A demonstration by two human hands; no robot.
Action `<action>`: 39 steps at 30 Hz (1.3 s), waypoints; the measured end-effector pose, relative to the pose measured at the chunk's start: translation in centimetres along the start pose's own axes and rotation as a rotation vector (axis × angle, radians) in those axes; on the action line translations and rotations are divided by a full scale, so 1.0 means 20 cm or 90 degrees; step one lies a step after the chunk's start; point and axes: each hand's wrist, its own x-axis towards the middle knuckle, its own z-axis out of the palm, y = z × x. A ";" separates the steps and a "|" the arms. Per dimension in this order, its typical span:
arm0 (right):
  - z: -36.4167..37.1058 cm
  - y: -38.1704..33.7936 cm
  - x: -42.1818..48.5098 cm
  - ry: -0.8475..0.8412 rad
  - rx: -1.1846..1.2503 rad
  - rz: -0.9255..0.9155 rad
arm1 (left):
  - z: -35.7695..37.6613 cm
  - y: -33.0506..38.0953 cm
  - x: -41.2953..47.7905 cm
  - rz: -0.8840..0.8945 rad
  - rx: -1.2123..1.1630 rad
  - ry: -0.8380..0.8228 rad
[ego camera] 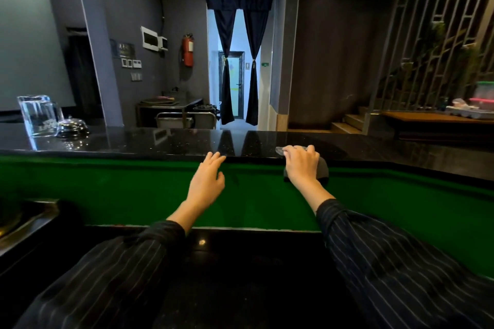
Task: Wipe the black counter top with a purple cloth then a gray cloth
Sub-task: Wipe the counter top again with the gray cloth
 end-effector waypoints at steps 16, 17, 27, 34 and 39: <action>0.04 -1.10 -0.34 -0.186 0.416 -0.290 | -0.68 -0.31 -0.03 -0.494 -0.809 -0.168; 0.03 -1.15 -0.35 -0.179 0.417 -0.308 | -0.73 -0.35 -0.02 -0.490 -0.791 -0.180; 0.09 -1.59 -0.30 -0.461 0.795 0.060 | -1.21 -0.71 0.10 -0.379 -0.672 -0.219; 0.26 -1.98 -0.33 -0.668 0.895 0.115 | -1.39 -1.18 0.02 -0.479 -0.705 -0.007; 0.33 -2.34 -0.18 -0.521 0.819 0.083 | -1.57 -1.49 0.09 -0.519 -0.629 0.170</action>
